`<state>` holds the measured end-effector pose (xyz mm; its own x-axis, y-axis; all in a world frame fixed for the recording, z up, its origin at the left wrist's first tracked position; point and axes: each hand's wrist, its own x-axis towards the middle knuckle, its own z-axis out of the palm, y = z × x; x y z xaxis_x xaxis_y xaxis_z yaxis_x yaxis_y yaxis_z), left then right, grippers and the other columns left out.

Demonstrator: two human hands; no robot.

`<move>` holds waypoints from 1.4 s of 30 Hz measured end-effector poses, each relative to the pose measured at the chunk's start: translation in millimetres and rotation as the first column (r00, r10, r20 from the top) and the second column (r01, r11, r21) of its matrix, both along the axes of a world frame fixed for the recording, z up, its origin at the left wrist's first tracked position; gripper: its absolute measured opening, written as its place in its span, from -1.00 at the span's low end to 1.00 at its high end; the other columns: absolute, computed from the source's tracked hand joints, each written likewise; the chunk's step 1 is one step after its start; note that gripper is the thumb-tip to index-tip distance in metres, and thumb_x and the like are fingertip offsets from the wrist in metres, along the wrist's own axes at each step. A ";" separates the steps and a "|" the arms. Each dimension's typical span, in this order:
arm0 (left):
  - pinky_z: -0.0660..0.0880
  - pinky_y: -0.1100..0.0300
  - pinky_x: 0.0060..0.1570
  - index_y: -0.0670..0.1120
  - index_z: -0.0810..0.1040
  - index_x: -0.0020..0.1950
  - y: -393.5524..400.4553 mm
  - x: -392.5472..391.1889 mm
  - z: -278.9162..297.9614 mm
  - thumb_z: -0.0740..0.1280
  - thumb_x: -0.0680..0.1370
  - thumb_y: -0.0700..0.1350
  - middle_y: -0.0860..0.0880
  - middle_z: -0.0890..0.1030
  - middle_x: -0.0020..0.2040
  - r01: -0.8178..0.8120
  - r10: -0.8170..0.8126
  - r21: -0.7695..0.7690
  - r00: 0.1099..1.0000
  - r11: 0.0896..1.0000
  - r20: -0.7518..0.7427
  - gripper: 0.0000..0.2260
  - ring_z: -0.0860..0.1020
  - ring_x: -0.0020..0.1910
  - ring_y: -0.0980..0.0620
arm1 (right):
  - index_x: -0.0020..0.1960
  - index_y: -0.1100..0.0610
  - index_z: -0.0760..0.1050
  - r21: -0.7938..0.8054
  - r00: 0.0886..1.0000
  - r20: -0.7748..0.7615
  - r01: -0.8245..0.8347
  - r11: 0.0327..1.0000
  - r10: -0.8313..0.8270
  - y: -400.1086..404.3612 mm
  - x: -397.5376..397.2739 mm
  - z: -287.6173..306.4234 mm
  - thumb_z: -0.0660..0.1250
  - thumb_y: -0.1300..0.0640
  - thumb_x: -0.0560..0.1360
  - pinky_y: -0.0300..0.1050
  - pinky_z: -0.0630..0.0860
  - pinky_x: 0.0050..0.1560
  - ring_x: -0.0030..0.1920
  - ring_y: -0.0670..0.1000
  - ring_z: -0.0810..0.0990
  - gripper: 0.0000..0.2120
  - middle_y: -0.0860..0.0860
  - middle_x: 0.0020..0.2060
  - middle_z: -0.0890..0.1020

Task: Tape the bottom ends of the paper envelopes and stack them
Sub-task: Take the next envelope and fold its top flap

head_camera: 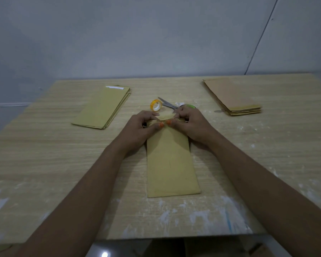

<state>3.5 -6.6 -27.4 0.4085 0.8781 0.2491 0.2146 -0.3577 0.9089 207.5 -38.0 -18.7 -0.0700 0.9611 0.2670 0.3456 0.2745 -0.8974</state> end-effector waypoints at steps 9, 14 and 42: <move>0.48 0.06 0.18 0.00 0.64 -0.06 1.0 -0.6 -0.4 0.48 0.41 0.06 0.04 0.59 0.20 0.020 -0.020 -0.023 1.000 1.000 -0.004 -0.81 0.55 0.20 0.07 | -0.25 0.05 0.56 0.002 0.998 -0.064 -0.029 1.000 0.029 -4.6 -1.3 3.4 0.57 0.20 0.38 -0.16 0.48 0.09 -0.03 -0.09 0.54 -0.81 0.05 -0.08 0.57; 0.49 0.21 0.10 0.01 0.60 -0.16 3.3 -2.3 -1.2 0.48 0.38 0.07 0.07 0.58 0.20 0.052 -0.052 -0.036 0.998 0.998 -0.018 -0.83 0.56 0.17 0.12 | -0.28 0.07 0.54 -0.023 1.000 -0.011 -0.024 0.999 0.023 -4.7 -2.0 5.2 0.53 0.23 0.42 -0.38 0.44 -0.10 -0.07 -0.18 0.53 -0.80 0.03 -0.04 0.55; 0.59 0.10 -0.21 -0.03 0.52 0.28 -11.1 4.5 14.3 0.45 0.52 -0.28 -0.15 0.68 -0.06 -0.048 0.086 -0.147 0.960 0.988 0.265 -0.63 0.64 -0.17 -0.02 | 0.20 0.29 0.59 -0.291 0.888 -0.455 -0.072 0.954 -0.072 -5.8 -5.9 13.1 0.39 0.34 0.50 -0.06 0.64 -0.04 -0.08 0.08 0.69 -0.73 0.17 -0.03 0.70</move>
